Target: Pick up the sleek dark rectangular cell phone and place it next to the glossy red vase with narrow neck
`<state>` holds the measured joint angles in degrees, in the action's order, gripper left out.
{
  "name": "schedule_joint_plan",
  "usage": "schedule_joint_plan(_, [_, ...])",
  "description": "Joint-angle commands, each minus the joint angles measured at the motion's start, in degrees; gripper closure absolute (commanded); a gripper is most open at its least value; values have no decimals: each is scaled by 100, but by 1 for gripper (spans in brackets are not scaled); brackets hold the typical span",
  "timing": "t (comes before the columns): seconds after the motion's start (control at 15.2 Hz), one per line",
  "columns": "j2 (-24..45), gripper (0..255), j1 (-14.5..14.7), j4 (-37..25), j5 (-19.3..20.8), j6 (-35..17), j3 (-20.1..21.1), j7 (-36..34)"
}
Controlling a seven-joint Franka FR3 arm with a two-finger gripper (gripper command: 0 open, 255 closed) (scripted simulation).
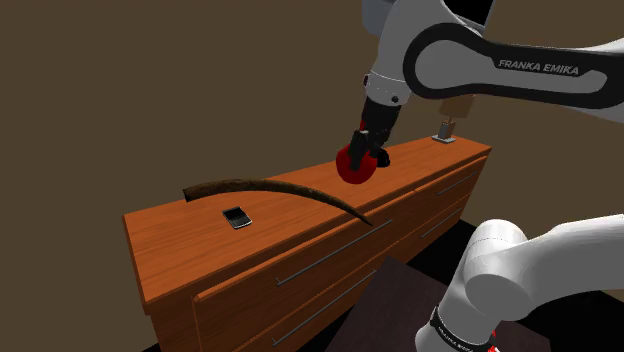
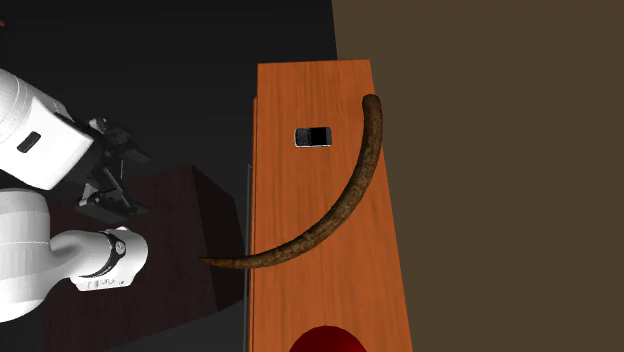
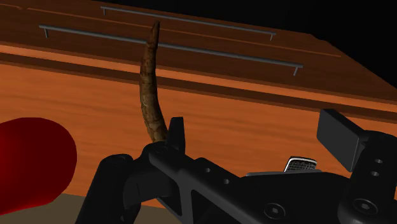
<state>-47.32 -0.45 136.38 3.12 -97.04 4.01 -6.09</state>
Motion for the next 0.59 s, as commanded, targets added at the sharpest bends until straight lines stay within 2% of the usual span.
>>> schedule_joint_plan(0.0, [0, 0, 0, 0, 0, 0, 0, 0])
schedule_joint_plan(0.53, [1324, 0, 17, 71, -138, -1478, 306, -443])
